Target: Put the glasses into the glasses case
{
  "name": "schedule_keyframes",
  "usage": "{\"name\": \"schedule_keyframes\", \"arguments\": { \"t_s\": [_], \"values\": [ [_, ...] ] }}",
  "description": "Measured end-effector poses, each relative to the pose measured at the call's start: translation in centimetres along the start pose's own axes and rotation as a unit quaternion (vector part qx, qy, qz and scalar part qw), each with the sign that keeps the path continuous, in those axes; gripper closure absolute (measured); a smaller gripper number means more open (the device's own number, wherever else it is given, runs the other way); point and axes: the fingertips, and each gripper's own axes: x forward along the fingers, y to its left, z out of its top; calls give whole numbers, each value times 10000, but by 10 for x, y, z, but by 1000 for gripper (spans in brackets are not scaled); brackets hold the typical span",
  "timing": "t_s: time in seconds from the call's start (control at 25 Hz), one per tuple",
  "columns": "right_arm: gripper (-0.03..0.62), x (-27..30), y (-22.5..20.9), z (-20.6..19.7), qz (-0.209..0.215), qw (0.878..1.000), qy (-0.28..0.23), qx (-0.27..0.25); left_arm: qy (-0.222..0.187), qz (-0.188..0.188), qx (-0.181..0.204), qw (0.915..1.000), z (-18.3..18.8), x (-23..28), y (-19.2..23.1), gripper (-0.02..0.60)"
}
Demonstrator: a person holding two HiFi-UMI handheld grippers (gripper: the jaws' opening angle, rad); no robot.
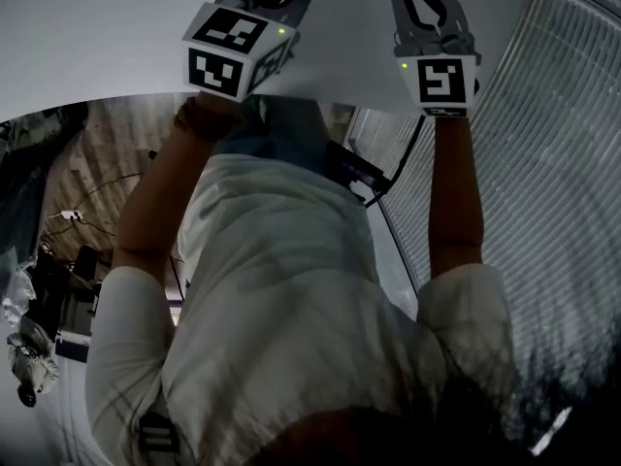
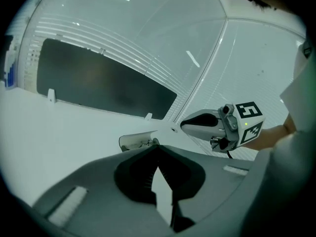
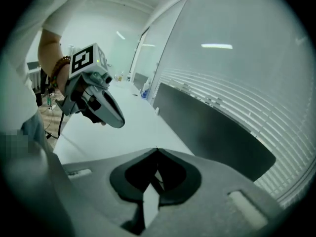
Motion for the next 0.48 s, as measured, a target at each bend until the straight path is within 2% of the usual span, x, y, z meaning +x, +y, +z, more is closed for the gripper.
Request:
{"name": "schedule_keyframes", "arguments": {
  "t_s": [0.24, 0.48],
  "values": [
    [591, -42, -28, 37, -448, 9972, -447, 405, -264, 4, 339, 9991, 41, -20, -25, 581],
    [591, -87, -29, 92, -705, 9912, -921, 632, -528, -101, 522, 9972, 72, -55, -59, 581]
  ]
}}
